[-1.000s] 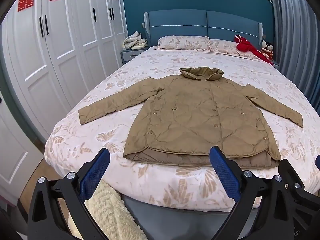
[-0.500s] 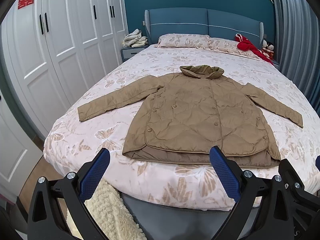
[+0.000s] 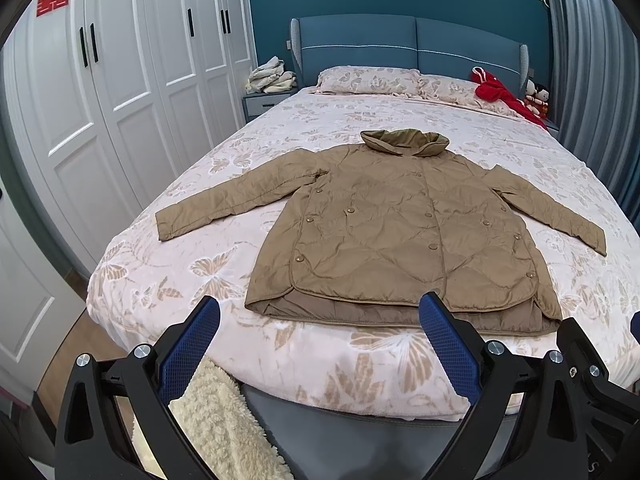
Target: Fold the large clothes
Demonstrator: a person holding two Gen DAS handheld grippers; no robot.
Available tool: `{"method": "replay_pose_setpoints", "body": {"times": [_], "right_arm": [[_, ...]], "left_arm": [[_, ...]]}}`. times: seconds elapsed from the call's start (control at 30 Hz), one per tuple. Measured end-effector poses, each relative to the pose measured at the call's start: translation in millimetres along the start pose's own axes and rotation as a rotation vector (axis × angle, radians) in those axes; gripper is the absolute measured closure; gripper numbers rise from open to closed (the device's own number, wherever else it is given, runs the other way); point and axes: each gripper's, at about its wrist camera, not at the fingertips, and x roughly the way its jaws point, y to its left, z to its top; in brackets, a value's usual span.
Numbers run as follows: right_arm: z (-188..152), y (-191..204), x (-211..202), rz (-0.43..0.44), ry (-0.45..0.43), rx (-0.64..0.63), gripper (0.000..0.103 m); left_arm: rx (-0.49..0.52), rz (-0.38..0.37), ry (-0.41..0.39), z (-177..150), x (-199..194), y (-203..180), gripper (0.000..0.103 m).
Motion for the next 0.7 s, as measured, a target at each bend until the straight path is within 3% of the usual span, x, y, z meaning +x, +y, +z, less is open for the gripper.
{"method": "replay_pose_setpoints", "body": {"times": [0.7], "right_arm": [[-0.6, 0.4, 0.4, 0.0, 0.0, 0.0, 0.005]], "left_arm": [[0.003, 0.001, -0.001, -5.9, 2.3, -0.7, 0.006]]}}
